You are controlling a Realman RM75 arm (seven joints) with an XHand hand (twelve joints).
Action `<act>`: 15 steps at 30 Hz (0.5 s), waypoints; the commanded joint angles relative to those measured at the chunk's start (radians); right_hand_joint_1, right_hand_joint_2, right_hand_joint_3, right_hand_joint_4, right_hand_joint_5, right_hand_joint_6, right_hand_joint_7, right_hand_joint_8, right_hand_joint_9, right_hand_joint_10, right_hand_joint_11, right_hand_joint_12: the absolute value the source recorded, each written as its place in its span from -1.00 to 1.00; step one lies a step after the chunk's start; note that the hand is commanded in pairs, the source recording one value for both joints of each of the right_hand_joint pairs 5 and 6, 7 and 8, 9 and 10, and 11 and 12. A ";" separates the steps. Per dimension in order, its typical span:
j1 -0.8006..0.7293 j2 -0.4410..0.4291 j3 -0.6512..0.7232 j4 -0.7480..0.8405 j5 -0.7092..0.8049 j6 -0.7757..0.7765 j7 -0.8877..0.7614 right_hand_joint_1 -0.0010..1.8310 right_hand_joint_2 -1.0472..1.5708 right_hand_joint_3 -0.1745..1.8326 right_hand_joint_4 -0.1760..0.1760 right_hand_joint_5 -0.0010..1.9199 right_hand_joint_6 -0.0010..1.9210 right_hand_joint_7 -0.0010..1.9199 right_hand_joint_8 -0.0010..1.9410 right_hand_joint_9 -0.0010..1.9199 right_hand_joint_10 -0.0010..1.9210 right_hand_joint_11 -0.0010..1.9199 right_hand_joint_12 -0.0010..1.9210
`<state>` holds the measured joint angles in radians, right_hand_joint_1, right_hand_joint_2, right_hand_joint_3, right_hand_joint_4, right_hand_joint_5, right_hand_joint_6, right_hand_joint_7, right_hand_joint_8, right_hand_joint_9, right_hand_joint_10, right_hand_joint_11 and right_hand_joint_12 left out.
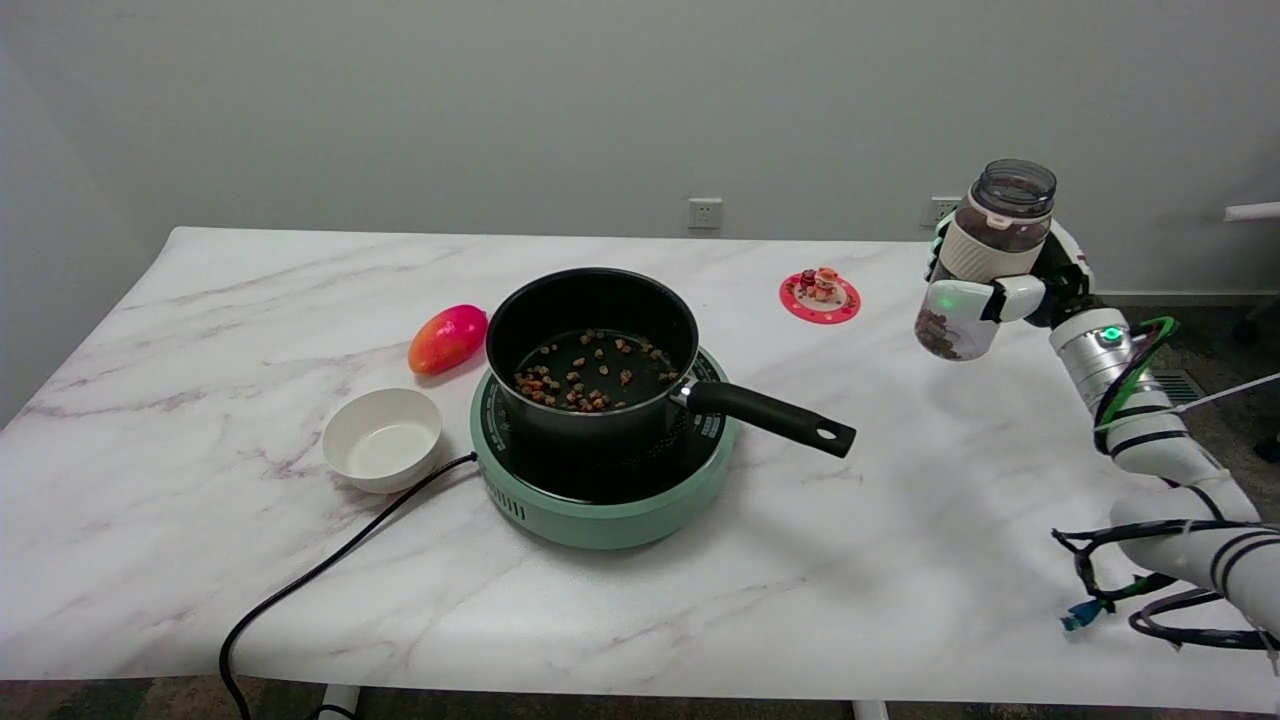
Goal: Place the bottle onto the table.
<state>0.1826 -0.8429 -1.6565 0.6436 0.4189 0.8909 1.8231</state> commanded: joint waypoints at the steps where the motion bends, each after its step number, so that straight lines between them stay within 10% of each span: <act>1: 0.246 -0.128 -0.257 -0.363 0.113 0.175 0.109 0.65 0.48 -0.06 0.00 1.00 1.00 1.00 0.98 0.39 0.39 0.27 0.27; 15: 0.220 -0.197 -0.248 -0.333 0.104 0.180 -0.128 0.66 0.52 -0.09 0.00 1.00 1.00 1.00 0.98 0.45 0.45 0.28 0.28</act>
<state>0.3565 -0.9484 -1.8439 0.3830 0.4913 1.0203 1.8735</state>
